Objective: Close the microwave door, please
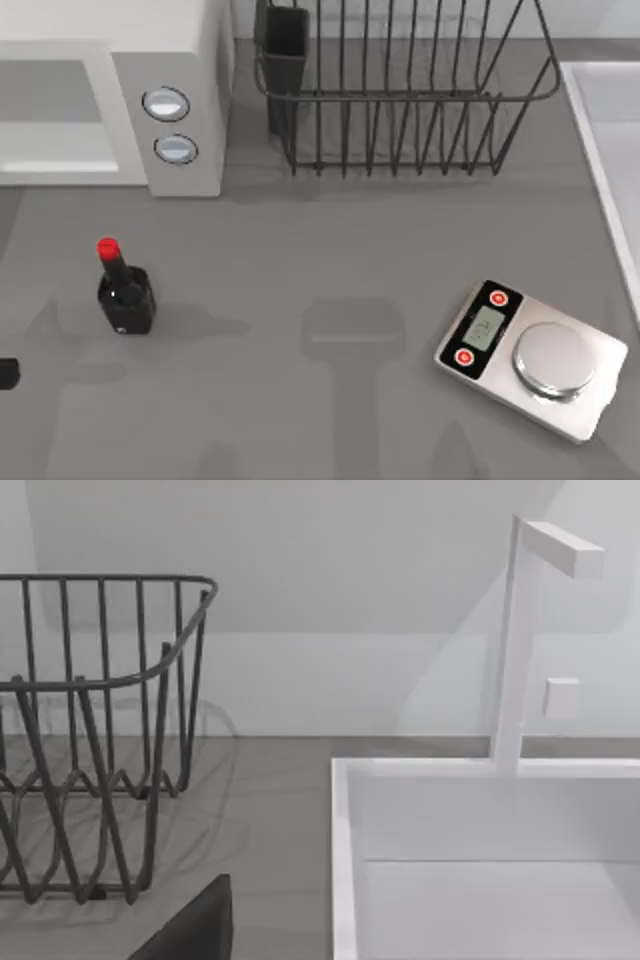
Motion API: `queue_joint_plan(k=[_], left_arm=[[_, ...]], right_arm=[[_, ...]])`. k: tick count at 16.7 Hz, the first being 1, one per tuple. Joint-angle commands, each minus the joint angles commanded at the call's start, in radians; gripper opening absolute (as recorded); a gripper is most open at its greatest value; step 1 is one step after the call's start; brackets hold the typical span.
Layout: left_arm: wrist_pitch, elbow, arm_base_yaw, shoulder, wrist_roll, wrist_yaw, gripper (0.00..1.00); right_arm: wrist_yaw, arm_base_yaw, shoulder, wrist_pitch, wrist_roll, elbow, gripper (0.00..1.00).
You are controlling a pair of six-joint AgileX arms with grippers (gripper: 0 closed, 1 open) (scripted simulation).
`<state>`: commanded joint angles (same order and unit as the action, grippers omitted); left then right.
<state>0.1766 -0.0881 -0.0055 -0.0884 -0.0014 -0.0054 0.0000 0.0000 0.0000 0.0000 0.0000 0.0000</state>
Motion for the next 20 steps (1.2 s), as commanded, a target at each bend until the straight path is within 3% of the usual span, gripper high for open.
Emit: queue_joint_plan(k=[4, 6, 11, 14, 20], left_arm=[[-0.002, 0.003, -0.002, 0.002, 0.0, -0.003, 0.0], [0.007, 0.006, -0.04, -0.009, 0.0, -0.041, 0.0], [0.021, 0.032, -0.266, -0.047, -0.002, -0.266, 0.0], [0.014, 0.048, -0.349, -0.057, -0.002, -0.349, 0.0], [0.005, 0.047, -0.339, -0.047, -0.003, -0.34, 0.0]], right_arm=[[0.0, 0.0, 0.0, 0.0, 0.0, 0.0, 1.0], [0.0, 0.0, 0.0, 0.0, 0.0, 0.0, 1.0], [0.0, 0.0, 0.0, 0.0, 0.0, 0.0, 1.0], [0.0, 0.0, 0.0, 0.0, 0.0, 0.0, 1.0], [0.0, 0.0, 0.0, 0.0, 0.0, 0.0, 1.0]])
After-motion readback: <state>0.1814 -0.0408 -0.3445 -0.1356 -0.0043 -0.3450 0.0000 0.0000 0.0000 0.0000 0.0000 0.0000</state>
